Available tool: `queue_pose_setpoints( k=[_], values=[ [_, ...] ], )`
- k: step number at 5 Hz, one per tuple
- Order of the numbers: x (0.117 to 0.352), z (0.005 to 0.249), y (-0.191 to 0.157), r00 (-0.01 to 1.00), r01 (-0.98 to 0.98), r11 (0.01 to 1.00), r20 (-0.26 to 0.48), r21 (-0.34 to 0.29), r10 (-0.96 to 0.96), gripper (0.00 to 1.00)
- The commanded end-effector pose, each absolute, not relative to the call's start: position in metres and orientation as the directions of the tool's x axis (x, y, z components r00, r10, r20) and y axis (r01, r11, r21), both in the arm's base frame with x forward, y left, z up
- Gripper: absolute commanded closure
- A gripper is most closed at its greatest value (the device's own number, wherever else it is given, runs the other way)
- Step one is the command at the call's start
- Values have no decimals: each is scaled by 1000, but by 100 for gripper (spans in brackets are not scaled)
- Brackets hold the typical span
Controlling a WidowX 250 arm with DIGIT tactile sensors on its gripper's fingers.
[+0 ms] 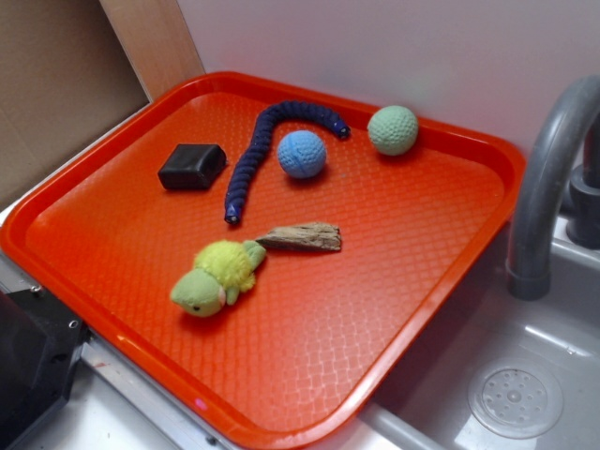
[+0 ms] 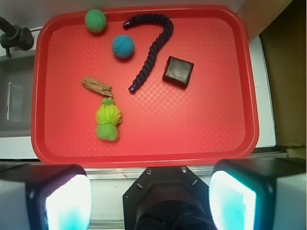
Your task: Grab the blue ball.
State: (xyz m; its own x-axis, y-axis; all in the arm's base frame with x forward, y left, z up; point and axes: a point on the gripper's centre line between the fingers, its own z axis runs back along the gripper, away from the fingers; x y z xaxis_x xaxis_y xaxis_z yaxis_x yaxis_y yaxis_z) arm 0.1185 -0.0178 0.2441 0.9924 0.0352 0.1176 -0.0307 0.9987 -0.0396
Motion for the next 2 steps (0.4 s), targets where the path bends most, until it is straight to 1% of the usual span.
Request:
queue_pose_setpoints(
  k=[1,2],
  values=[
    [119,244,-18,992,-31,999,118,-40,35,0],
    [169,215,-17,987,9,1000,158,11,-11,0]
  ],
)
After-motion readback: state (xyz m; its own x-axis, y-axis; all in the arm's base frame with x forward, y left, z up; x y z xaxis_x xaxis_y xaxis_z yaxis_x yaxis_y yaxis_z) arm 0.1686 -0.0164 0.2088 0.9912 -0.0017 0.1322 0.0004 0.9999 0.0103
